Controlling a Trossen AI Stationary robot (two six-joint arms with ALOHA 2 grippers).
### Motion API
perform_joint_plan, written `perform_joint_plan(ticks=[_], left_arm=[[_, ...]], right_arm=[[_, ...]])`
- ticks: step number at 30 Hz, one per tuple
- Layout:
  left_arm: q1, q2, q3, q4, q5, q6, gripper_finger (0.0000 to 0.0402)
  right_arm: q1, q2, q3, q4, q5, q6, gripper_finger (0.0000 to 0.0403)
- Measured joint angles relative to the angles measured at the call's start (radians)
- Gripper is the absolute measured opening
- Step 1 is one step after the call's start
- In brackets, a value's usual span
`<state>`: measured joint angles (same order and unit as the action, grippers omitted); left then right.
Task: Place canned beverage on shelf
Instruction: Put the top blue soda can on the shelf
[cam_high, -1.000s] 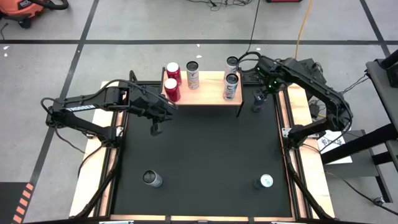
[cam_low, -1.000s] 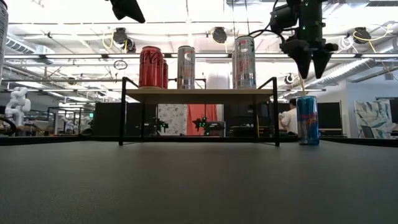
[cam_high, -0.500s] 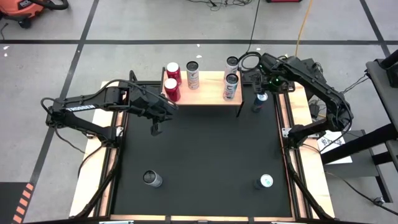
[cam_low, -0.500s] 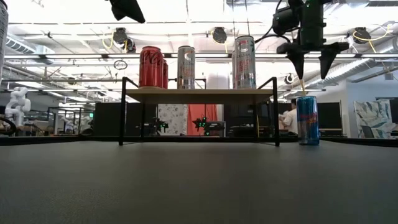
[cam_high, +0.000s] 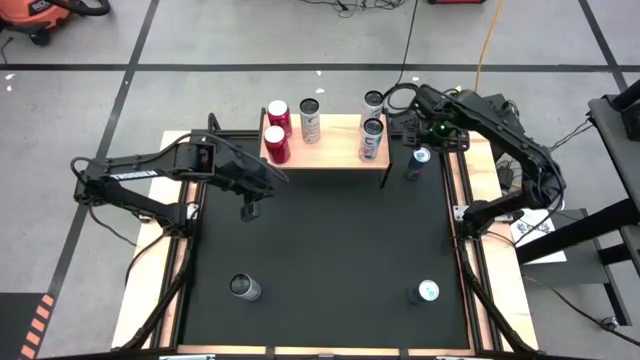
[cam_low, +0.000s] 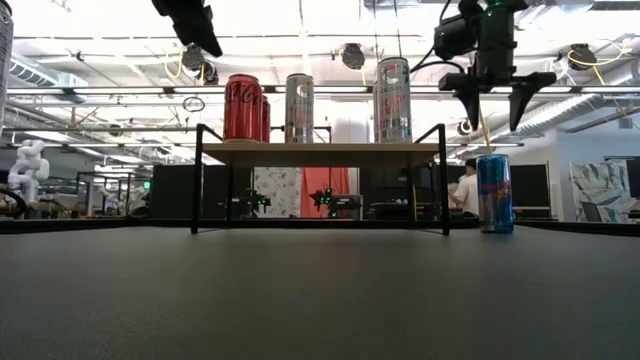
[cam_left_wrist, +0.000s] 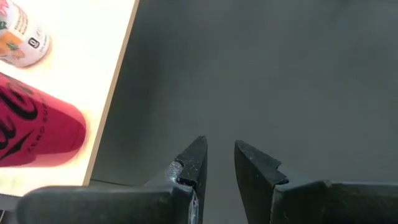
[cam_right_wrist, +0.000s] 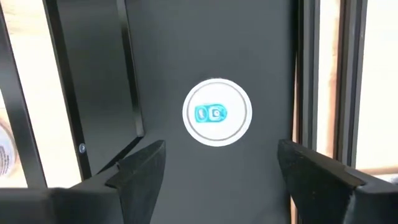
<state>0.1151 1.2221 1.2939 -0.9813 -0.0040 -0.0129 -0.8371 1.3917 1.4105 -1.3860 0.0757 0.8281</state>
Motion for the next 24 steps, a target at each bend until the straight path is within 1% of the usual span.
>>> perform_joint_plan(ticks=[4, 12, 20, 24], left_arm=[[0.000, 0.002, -0.004, 0.005, 0.000, 0.026, 0.0081], [0.000, 0.002, -0.004, 0.004, 0.000, 0.021, 0.0081], [0.000, 0.002, -0.004, 0.003, 0.000, 0.020, 0.0081], [0.000, 0.002, -0.004, 0.003, 0.000, 0.020, 0.0081]], right_arm=[[0.000, 0.024, -0.001, 0.004, 0.000, -0.003, 0.0293], [-0.011, 0.069, -0.048, 0.057, 0.001, -0.049, 0.0293], [-0.039, 0.068, -0.085, 0.087, -0.001, -0.055, 0.0293], [-0.039, 0.068, -0.107, 0.126, -0.026, -0.055, 0.0293]])
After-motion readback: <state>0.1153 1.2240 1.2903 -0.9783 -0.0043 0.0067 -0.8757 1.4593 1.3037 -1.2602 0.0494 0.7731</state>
